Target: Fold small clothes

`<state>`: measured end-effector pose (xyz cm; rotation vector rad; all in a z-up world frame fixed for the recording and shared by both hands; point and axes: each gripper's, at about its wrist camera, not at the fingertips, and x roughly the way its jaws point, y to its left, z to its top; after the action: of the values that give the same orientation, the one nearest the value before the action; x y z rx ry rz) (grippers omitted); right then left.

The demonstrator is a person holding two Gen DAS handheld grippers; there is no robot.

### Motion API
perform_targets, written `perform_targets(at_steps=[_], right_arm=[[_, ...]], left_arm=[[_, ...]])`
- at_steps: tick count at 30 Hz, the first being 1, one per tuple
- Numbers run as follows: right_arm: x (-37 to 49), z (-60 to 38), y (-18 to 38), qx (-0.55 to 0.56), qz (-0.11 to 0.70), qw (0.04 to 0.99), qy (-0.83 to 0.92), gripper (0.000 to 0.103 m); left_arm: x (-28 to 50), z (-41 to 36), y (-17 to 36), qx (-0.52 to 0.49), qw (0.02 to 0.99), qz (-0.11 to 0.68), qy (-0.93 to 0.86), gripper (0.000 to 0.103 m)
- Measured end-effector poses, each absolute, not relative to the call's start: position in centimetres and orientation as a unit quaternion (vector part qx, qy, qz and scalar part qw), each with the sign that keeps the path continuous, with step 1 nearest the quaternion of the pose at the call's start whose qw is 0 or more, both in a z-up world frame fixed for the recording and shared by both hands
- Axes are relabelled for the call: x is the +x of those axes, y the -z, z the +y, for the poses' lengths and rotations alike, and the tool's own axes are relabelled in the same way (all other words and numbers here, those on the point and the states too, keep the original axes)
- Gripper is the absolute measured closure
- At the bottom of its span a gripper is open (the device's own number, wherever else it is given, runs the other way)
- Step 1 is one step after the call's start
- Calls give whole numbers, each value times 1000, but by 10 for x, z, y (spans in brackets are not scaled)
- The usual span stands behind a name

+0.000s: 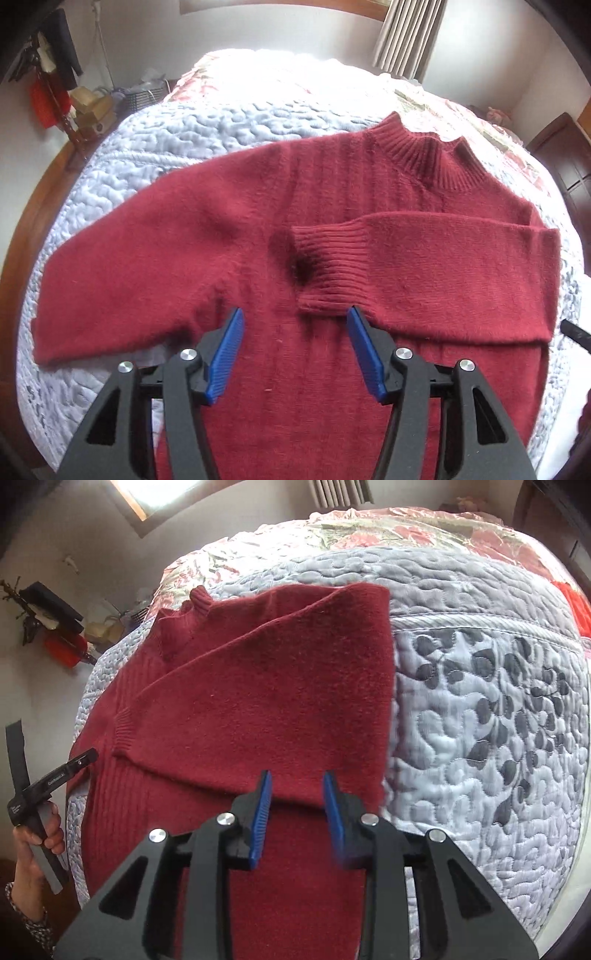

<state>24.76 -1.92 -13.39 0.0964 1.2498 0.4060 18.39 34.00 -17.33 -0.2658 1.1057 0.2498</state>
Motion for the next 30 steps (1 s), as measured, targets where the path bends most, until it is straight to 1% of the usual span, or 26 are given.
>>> perform_targets(at_steps=[3,4,7,9,11,12,13,14,15,16,19,22,26,30], right_arm=[[254,-8,151,37,595,783,-177,74],[255,-8,158,34,603,780,-167,75],[258,-13,181,37,616,772,-153,76],[258,-9,181,35,615,773,-150,76],[257,-4,176,25,614,775,-146,76],[256,-1,171,23,612,777,-145,74],[255,3,166,23,609,779,-148,70],[253,7,161,24,604,782,-151,67],[251,12,155,26,600,784,-156,66],[249,19,148,27,596,786,-163,64],[240,53,137,13,592,784,-183,61],[233,87,132,1,589,781,-206,57],[227,131,135,-12,590,773,-234,57],[218,181,136,-48,587,767,-253,57]], left_arm=[[198,329,183,-118,835,526,-115,44],[205,325,189,-109,832,531,-119,45],[221,322,214,-94,811,562,-130,45],[224,325,221,-100,806,569,-130,44],[220,326,216,-104,811,562,-125,44],[214,327,210,-102,814,558,-123,44],[207,330,203,-101,817,554,-122,44],[202,334,198,-104,820,550,-119,42],[193,339,192,-108,823,546,-114,36],[185,347,188,-111,823,545,-114,32],[157,381,179,-130,815,550,-130,32],[124,432,179,-165,798,555,-167,32],[71,501,179,-234,773,550,-214,32],[20,571,187,-309,744,533,-260,33]])
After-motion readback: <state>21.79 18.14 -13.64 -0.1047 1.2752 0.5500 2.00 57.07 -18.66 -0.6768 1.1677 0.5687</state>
